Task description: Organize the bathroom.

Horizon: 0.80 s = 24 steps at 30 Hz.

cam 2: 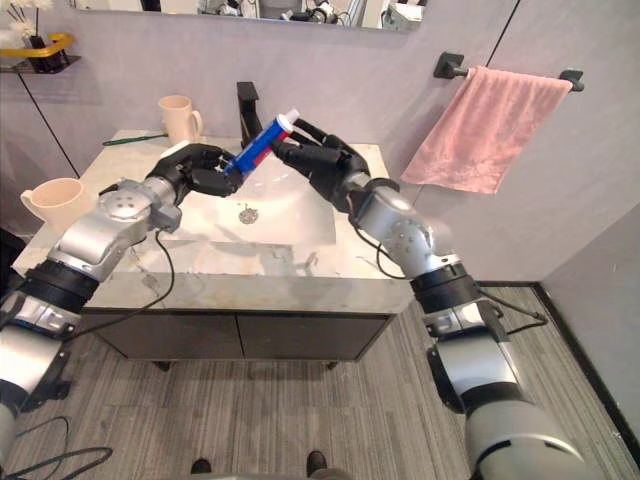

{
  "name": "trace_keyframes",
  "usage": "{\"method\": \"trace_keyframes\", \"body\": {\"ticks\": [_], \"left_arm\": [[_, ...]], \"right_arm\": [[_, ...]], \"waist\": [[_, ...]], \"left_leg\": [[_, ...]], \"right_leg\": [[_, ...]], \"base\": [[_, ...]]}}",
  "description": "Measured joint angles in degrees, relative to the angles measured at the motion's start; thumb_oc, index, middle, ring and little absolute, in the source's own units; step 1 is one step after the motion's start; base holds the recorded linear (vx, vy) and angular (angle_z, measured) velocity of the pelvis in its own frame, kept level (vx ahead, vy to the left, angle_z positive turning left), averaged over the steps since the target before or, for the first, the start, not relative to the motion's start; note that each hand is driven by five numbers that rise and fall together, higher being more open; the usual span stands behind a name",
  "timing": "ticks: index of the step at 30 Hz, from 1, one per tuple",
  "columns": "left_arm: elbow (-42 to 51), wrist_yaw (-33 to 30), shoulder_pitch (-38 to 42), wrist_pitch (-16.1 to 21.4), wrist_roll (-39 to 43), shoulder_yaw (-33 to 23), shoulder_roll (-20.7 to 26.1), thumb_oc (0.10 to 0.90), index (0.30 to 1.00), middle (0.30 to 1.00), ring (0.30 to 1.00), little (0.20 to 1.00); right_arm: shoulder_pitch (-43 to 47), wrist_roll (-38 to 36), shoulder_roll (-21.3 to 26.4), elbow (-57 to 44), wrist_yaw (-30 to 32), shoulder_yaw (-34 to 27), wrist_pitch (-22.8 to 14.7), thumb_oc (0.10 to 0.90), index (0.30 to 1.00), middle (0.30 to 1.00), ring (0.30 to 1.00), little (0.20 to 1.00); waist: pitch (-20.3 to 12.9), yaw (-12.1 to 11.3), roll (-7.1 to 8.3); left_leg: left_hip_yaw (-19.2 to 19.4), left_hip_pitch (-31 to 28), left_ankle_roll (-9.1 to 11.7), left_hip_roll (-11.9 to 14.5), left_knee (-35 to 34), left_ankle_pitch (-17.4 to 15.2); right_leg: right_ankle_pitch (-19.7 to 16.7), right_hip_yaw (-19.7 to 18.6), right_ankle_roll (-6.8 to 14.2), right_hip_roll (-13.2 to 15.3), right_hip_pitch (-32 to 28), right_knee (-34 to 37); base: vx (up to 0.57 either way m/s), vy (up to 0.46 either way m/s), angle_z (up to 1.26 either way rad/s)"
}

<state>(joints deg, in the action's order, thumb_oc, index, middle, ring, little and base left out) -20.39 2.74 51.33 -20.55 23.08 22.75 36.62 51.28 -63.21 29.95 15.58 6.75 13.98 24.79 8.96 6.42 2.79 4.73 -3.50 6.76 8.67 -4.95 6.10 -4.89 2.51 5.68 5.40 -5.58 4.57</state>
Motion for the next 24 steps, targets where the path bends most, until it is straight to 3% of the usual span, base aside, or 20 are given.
{"method": "trace_keyframes", "body": {"ticks": [13,24], "left_arm": [[3.38,-3.71,-3.26,0.54,-0.68,-0.08,-0.36,0.4,0.3,0.3,0.3,0.3],[3.37,-3.8,-3.5,0.54,-0.68,-0.08,-0.34,0.4,0.3,0.3,0.3,0.3]], "right_arm": [[-0.01,4.5,1.66,-0.09,-1.89,0.16,4.07,0.8,0.9,0.9,0.9,0.9],[0.0,4.48,1.66,-0.02,-2.76,0.16,3.99,0.8,0.9,0.9,0.9,0.9]], "waist": [[-0.01,-0.08,0.03],[-0.1,-0.23,0.19]], "left_leg": [[-0.18,0.11,-0.13,0.1,-0.05,-0.09],[-0.25,0.07,-0.06,0.1,-0.04,-0.04]], "right_leg": [[0.0,0.17,-0.01,-0.1,-0.01,0.0],[0.0,0.28,0.0,-0.1,-0.1,0.0]], "base": [[0.0,0.0,0.0],[0.0,0.0,0.0]]}}
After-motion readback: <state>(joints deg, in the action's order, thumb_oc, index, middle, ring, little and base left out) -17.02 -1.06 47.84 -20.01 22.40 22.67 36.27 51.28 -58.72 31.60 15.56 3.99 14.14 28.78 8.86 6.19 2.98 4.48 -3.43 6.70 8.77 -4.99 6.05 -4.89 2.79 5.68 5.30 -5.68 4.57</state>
